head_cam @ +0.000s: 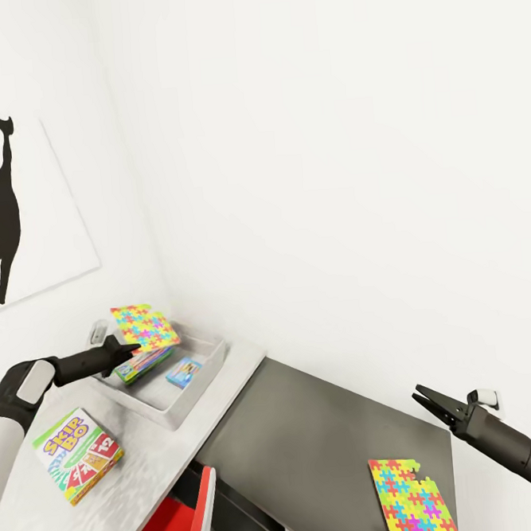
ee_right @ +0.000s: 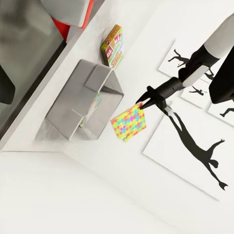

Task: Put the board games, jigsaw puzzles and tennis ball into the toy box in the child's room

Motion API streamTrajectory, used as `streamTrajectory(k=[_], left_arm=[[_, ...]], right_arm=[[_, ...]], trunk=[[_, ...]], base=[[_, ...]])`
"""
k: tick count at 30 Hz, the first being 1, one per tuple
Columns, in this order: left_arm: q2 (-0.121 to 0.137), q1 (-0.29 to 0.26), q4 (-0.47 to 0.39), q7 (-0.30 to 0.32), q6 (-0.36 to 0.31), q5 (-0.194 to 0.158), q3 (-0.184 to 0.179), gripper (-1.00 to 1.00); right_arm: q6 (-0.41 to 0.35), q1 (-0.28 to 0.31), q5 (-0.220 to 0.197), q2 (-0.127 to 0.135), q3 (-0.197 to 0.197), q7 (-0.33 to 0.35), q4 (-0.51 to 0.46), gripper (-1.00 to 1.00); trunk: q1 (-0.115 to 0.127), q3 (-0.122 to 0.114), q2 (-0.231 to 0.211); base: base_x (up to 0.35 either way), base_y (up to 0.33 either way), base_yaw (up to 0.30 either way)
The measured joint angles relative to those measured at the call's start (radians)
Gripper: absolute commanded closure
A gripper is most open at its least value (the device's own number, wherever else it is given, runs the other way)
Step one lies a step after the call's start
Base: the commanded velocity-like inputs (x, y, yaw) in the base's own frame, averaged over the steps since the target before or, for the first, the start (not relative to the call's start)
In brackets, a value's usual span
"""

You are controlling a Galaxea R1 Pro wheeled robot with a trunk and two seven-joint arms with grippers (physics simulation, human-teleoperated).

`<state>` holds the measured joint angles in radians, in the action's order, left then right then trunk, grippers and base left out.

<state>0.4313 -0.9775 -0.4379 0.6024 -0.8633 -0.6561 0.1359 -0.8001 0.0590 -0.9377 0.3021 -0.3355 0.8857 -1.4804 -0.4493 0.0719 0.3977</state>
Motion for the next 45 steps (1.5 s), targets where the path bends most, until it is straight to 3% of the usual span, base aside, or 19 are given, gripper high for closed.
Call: streamTrajectory(k=[6,12,16,35,39,41,45], left_arm=[[-0.005,0.000,0.009,-0.037,0.010,-0.002,0.004,1.00],[-0.075,0.000,0.034,-0.083,0.048,0.000,0.004,1.00],[-0.096,0.000,0.037,-0.134,0.066,-0.003,0.004,1.00],[-0.099,-0.002,0.028,-0.149,0.079,-0.005,0.007,1.00],[-0.099,-0.008,0.025,-0.148,0.079,-0.006,0.007,1.00],[-0.099,-0.015,0.025,-0.148,0.078,-0.008,0.007,1.00],[-0.100,-0.028,0.025,-0.148,0.077,-0.010,0.008,1.00]], right_arm=[[0.000,0.000,-0.001,0.000,0.000,-0.001,-0.002,-1.00],[0.000,0.000,-0.001,0.000,0.002,-0.006,-0.008,-1.00],[0.000,0.000,-0.001,0.000,0.001,-0.007,-0.009,-1.00],[-0.024,0.000,-0.006,0.004,0.001,-0.005,-0.035,-1.00],[-0.138,0.000,-0.014,0.003,-0.009,-0.003,-0.089,-1.00],[-0.196,-0.001,-0.017,0.001,-0.033,-0.002,-0.096,-1.00],[-0.239,-0.001,-0.020,0.000,-0.067,-0.003,-0.100,-1.00]], trunk=[[0.000,0.000,0.000],[0.000,0.000,0.000],[0.000,0.004,0.000],[0.000,0.034,0.000],[0.000,0.041,0.000],[0.000,0.044,0.000],[0.000,0.050,0.000]], base=[[0.000,0.000,0.000],[0.000,0.000,0.000],[0.000,0.000,0.000],[0.000,0.000,0.000],[0.000,0.000,0.000],[0.000,0.000,0.000],[0.000,0.000,0.000]])
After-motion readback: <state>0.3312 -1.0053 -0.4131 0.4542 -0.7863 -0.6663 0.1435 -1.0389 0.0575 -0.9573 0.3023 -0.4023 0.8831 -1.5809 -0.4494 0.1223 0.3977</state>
